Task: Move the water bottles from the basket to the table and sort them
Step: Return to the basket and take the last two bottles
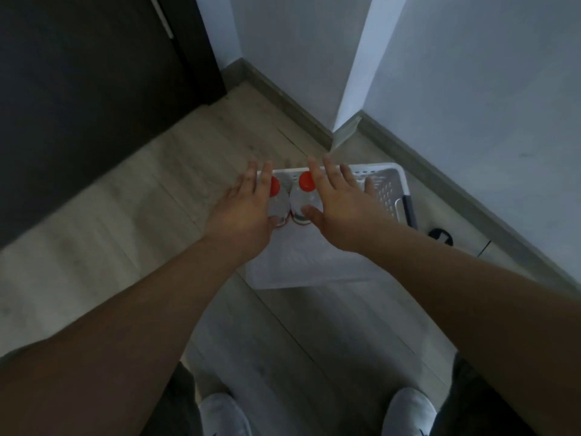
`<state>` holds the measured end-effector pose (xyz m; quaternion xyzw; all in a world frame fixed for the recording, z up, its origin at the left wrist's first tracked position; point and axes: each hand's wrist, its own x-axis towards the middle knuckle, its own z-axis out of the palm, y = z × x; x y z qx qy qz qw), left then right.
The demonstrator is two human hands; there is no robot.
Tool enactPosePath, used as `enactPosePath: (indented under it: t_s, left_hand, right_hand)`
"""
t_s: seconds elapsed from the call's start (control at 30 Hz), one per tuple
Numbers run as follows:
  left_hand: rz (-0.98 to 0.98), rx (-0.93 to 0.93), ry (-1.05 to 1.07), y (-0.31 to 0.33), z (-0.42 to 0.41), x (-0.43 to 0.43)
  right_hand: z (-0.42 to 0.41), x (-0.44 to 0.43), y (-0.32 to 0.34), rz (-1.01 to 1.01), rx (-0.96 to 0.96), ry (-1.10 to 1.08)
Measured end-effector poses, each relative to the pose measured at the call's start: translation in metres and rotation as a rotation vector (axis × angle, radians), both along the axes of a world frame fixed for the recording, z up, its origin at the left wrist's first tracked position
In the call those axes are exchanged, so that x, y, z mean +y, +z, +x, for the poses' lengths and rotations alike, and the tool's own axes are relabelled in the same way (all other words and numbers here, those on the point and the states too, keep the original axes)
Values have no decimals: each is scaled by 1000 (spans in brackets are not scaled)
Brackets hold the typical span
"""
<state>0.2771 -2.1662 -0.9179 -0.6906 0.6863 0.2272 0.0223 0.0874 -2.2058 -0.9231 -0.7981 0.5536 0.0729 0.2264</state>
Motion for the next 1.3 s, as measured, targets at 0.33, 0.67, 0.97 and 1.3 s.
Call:
enactPosePath:
  t_s: [0.33, 0.67, 0.97, 1.3]
  left_hand:
    - [-92, 108, 30, -6, -7, -22]
    - [-123, 250, 21, -1, -36, -13]
    - [-251, 267, -81, -4, -55, -7]
    - [-233, 296, -126, -15, -56, -5]
  right_hand:
    - [4, -14, 5, -20, -225, -44]
    - [-25, -7, 13, 3, -219, -198]
    - [-50, 8, 16, 35, -207, -240]
    - [-53, 13, 15, 57, -225, -239]
